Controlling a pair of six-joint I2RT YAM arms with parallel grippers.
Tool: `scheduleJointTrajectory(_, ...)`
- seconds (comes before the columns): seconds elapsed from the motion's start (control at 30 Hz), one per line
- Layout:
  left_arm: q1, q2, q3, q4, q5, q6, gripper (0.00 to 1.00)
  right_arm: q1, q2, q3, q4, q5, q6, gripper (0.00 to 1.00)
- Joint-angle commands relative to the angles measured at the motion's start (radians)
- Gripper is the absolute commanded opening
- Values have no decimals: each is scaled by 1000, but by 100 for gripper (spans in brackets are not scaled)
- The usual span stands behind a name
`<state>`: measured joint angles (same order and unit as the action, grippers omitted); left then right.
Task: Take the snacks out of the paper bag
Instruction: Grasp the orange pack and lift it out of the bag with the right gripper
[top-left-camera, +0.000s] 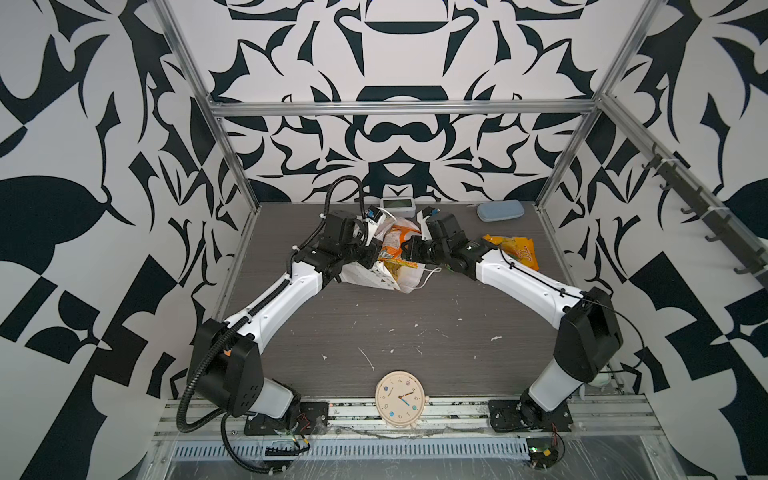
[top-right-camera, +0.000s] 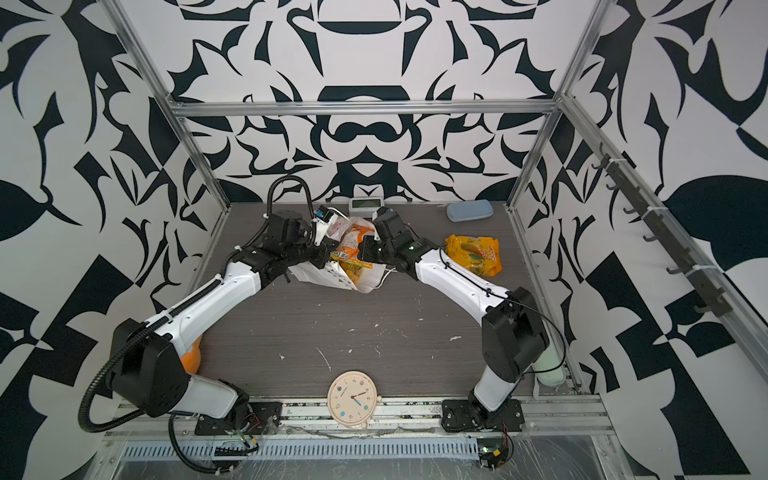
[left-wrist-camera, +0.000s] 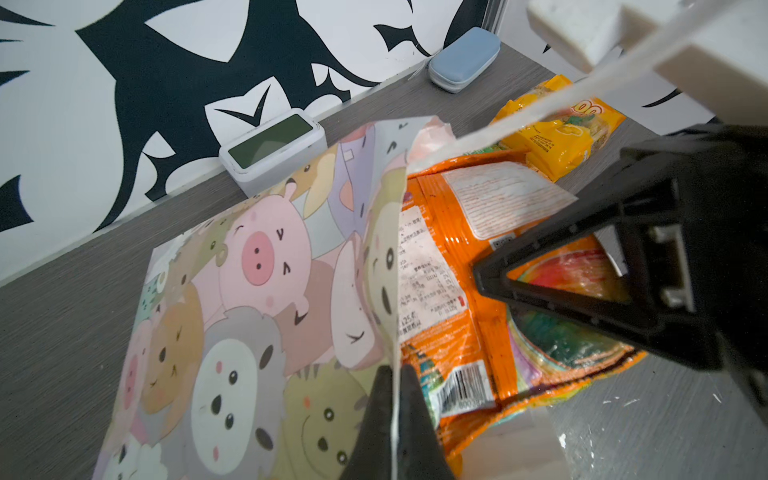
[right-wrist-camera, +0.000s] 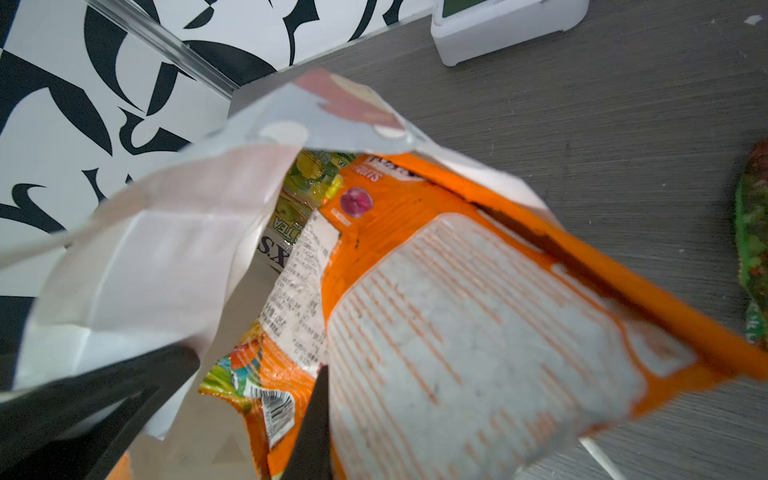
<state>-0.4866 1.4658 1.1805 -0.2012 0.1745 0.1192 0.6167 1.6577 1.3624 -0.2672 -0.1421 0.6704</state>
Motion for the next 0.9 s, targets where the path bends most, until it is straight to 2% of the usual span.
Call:
scheduleJointTrajectory(0.0, 3, 1, 22, 41, -15, -12, 0, -2, -96, 11, 49, 17, -55, 0)
scheduleJointTrajectory(0.37, 11, -12, 22, 71, -91, -43, 0, -93, -366, -105, -58, -42, -218, 0)
scheduleJointTrajectory(0.6, 31, -11, 49, 75, -94, -102, 0, -188, -564, -222, -8, 64, -193, 0)
scheduleJointTrajectory(0.67, 35, -20, 54, 80, -100, -116, 0, -249, -575, -242, -16, 67, -150, 0)
scheduleJointTrajectory(0.77, 41, -42, 57, 82, -121, -138, 0, -356, -514, -237, -56, -23, -106, 0)
scheduleJointTrajectory(0.87, 55, -68, 52, 86, -117, -164, 0, -408, -450, -229, -57, -60, -134, 0)
